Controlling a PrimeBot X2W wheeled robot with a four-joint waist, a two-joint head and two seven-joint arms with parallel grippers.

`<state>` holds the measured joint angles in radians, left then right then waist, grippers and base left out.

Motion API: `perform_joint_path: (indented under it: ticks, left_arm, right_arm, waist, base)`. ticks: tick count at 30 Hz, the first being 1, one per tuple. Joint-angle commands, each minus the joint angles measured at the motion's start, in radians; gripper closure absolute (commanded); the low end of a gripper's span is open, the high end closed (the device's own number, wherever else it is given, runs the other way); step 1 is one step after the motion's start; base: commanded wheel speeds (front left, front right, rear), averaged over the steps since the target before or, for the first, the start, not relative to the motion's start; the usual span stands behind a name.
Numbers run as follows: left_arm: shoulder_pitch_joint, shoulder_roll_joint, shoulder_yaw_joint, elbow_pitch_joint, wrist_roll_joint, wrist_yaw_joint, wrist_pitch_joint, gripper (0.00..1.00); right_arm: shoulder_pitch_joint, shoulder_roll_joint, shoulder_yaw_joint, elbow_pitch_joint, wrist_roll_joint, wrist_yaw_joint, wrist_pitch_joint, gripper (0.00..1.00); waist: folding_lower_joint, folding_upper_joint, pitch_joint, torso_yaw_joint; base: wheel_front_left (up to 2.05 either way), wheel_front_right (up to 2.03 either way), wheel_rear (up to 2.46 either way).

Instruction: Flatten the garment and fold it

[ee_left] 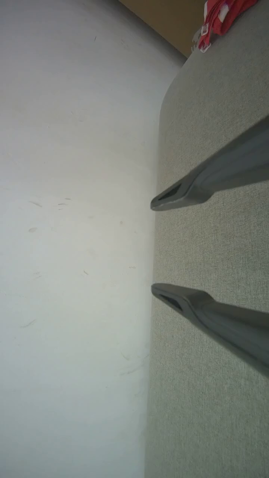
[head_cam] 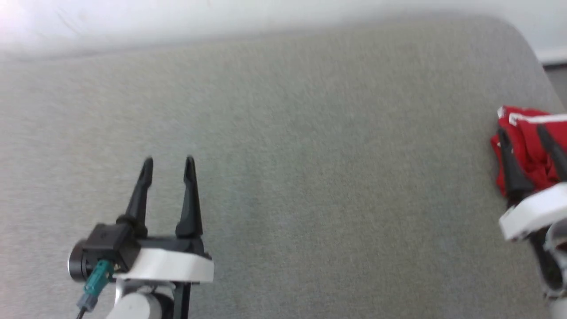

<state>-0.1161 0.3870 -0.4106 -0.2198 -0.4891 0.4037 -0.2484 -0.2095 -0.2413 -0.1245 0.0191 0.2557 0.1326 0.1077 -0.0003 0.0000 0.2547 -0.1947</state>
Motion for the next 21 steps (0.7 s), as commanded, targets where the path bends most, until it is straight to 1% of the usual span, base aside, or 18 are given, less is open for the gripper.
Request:
perform_joint_path:
  ticks: [1, 5, 8, 10, 12, 15, 18, 21]
  left_arm:
    - [0.028, 0.002, 0.007, 0.011, -0.005, -0.009, -0.007, 0.0]
    - [0.082, -0.008, 0.003, 0.035, -0.017, -0.021, -0.01, 0.0]
    - [0.125, -0.015, 0.001, 0.059, -0.018, -0.031, -0.011, 0.0]
    - [0.152, -0.004, -0.011, 0.094, 0.002, -0.03, -0.012, 0.0]
    - [0.174, -0.001, -0.015, 0.121, 0.016, -0.021, -0.012, 0.0]
    - [0.202, -0.013, -0.004, 0.138, 0.014, -0.015, -0.013, 0.0]
    - [0.225, -0.022, 0.018, 0.143, 0.02, -0.022, -0.013, 0.0]
    - [0.247, -0.035, 0.036, 0.146, 0.025, -0.041, -0.013, 0.0]
  right_arm:
    - [0.038, 0.032, -0.002, -0.031, -0.027, -0.002, -0.022, 0.0]
    - [0.13, 0.096, 0.0, -0.09, -0.102, -0.002, -0.083, 0.0]
    - [0.206, 0.129, 0.011, -0.112, -0.151, -0.002, -0.114, 0.0]
    - [0.249, 0.147, 0.01, -0.111, -0.177, -0.002, -0.128, 0.0]
    - [0.285, 0.16, 0.011, -0.103, -0.212, -0.002, -0.144, 0.0]
    - [0.325, 0.174, 0.008, -0.092, -0.262, -0.002, -0.179, 0.0]
    - [0.355, 0.185, -0.003, -0.068, -0.287, -0.002, -0.209, 0.0]
    - [0.376, 0.19, -0.009, -0.05, -0.3, -0.002, -0.233, 0.0]
  waist:
    - [0.0003, 0.0, -0.122, 0.063]
    - [0.0003, 0.0, -0.184, 0.086]
    - [0.0003, 0.0, -0.217, 0.101]
    - [0.0003, 0.0, -0.233, 0.108]
    - [0.0003, 0.0, -0.246, 0.115]
    - [0.0003, 0.0, -0.261, 0.126]
    - [0.0003, 0.0, -0.275, 0.137]
    - [0.0003, 0.0, -0.283, 0.146]
  base:
    - [0.0, 0.0, 0.0]
    - [0.0, 0.0, 0.0]
    - [0.0, 0.0, 0.0]
    - [0.0, 0.0, 0.0]
    - [0.0, 0.0, 0.0]
    - [0.0, 0.0, 0.0]
    - [0.0, 0.0, 0.0]
    - [0.0, 0.0, 0.0]
